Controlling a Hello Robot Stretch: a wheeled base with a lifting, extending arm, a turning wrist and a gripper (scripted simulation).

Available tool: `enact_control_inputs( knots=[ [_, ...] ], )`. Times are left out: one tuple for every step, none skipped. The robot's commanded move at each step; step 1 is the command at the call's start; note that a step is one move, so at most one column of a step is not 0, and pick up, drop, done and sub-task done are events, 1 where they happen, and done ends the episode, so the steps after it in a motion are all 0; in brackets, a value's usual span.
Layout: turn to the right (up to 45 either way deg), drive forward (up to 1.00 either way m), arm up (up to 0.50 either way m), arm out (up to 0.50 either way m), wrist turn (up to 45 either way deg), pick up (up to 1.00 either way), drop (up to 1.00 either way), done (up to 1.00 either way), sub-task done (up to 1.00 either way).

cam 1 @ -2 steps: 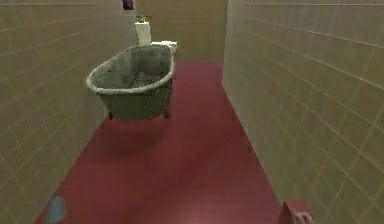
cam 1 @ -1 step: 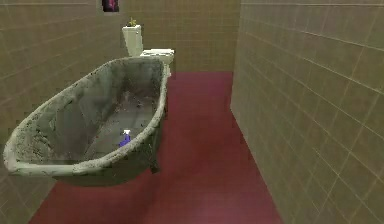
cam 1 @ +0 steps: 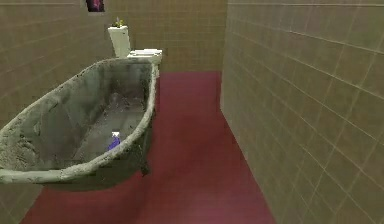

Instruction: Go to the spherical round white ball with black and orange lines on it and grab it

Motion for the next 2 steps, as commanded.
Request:
enact_control_inputs(
  knots=[
    [0.0,0.80,0.00,0.00,0.0,0.00,0.00,0.00,0.00],
    [0.0,1.00,0.00,0.00,0.0,0.00,0.00,0.00,0.00]
  ],
)
